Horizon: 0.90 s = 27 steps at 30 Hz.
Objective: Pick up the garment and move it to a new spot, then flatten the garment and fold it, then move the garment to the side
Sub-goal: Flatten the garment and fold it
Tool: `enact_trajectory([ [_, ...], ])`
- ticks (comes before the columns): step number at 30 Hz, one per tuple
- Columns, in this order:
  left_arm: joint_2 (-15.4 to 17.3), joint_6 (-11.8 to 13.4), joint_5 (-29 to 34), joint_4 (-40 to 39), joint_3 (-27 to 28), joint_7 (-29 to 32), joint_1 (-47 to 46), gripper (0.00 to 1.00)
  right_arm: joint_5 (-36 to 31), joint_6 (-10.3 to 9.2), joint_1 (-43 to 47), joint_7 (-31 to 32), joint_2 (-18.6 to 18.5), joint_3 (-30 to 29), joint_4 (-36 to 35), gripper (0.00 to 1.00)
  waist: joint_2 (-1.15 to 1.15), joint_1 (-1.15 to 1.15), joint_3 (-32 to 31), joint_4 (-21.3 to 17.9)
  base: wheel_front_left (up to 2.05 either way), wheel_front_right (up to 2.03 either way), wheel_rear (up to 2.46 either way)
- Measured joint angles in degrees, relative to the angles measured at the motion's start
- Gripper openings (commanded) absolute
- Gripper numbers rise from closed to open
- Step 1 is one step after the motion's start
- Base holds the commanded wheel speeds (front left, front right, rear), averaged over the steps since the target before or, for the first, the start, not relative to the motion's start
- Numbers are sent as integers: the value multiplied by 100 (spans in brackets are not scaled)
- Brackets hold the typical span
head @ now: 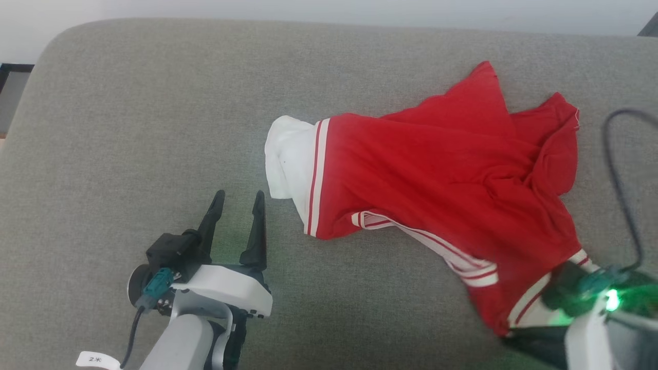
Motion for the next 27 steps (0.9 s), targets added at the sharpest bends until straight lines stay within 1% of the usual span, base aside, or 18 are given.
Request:
enact_trajectory([
  [3,-32,-25,15,36,53,0,7,100,-37,0,117,-7,241,153,24,0,0,0,2,-28,0,0,0],
  [4,-53,-44,29,53,66,0,7,100,-57,1,170,-18,311,185,77,8,0,0,3,-34,0,0,0],
  [6,-92,-62,54,85,105,0,8,100,-129,0,229,-120,438,224,205,47,0,0,2,-57,0,0,0],
  [7,-104,-68,56,103,132,0,9,100,-174,0,240,-153,488,232,268,86,0,0,0,-74,0,0,0],
  [8,-113,-77,59,116,164,0,15,100,-198,0,246,-219,535,240,333,100,0,0,-4,-95,0,0,0],
  [11,-130,-102,71,155,266,-1,94,100,-205,1,304,-503,623,258,427,100,0,0,-26,-182,0,0,0],
  [13,-147,-126,94,180,322,-1,124,100,-153,1,303,-701,563,247,443,100,0,0,-46,-250,0,0,0],
  [16,-182,-178,121,182,398,-1,126,100,79,1,298,-990,269,104,334,100,0,0,-69,-347,0,0,0],
  [19,-223,-209,193,182,464,-1,133,100,400,1,298,-1194,-165,-145,297,100,0,0,-65,-431,0,0,0],
  [21,-275,-243,221,182,499,-1,133,100,530,0,300,-1244,-490,-276,367,100,0,0,-41,-465,0,0,0],
  [23,-324,-258,257,189,519,-1,133,100,601,0,300,-1254,-725,-400,550,100,0,0,-6,-487,0,0,0],
  [24,-338,-287,264,197,527,-1,132,100,633,0,302,-1276,-787,-439,624,100,0,0,13,-493,0,0,0],
  [27,-374,-304,302,219,544,-1,125,100,792,0,305,-1312,-789,-524,802,100,0,0,61,-498,0,0,0],
])
